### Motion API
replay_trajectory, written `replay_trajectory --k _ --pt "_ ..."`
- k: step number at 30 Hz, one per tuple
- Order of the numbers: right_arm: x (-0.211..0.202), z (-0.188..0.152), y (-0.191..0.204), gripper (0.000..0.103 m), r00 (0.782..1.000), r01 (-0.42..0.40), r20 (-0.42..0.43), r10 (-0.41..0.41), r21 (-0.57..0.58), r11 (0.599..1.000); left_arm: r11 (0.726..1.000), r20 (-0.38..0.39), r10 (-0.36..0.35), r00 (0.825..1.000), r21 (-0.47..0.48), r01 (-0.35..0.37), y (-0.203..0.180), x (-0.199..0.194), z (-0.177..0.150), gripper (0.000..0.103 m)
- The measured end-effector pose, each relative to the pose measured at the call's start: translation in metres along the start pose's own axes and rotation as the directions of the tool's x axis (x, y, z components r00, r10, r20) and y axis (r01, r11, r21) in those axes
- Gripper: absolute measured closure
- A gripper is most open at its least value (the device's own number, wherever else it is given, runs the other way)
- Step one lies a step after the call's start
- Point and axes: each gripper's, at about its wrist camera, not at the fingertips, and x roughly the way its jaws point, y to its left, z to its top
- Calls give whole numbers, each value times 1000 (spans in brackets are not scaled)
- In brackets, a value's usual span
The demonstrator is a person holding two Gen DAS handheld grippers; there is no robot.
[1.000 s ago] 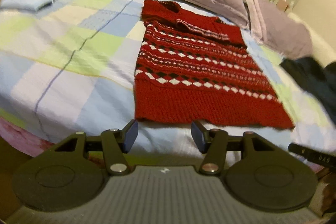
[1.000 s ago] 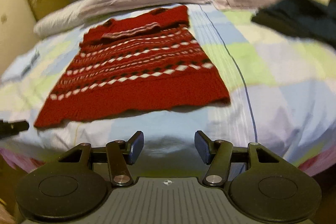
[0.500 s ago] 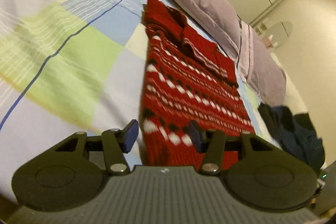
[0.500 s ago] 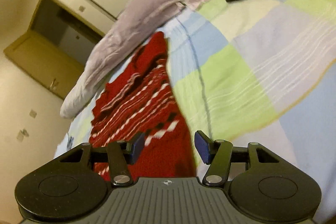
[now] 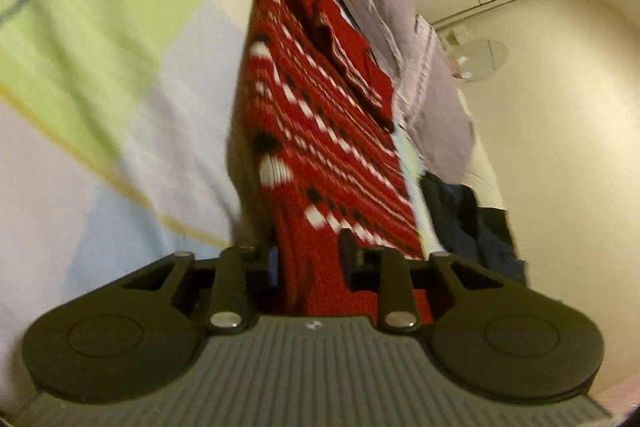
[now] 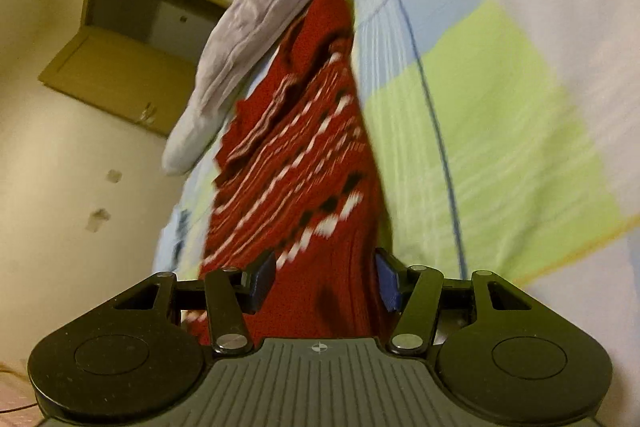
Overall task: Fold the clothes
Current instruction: 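Grasp the red sweater hem with the left gripper while the right grasps beside it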
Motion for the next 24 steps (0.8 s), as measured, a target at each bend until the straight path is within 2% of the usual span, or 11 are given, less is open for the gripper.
replay_trajectory --k 1,2,5,8,11,15,24 --pt "1 1 -1 46 1000 -3 -9 3 7 1000 1000 -7 2 1000 -11 -2 2 2 2 93" --pt "3 3 -1 47 1000 1 -17 -1 10 1000 1000 -14 4 1000 -21 -5 4 4 3 96" --pt "17 11 -2 64 999 14 -37 -13 25 1000 1000 -24 7 1000 -28 -8 6 7 6 96" --pt "27 16 -6 74 999 8 -42 -7 33 999 1000 -27 8 1000 -18 -9 4 10 8 96" --pt "29 11 -6 97 998 36 -47 -36 19 999 1000 -14 12 1000 -9 -12 6 5 3 98" --pt "21 0 1 98 998 51 -29 -52 -17 999 998 17 50 999 37 -50 -3 -8 -1 99" --pt "-7 -18 40 99 999 27 29 -25 -85 996 995 125 26 992 97 -39 -25 -61 -8 100"
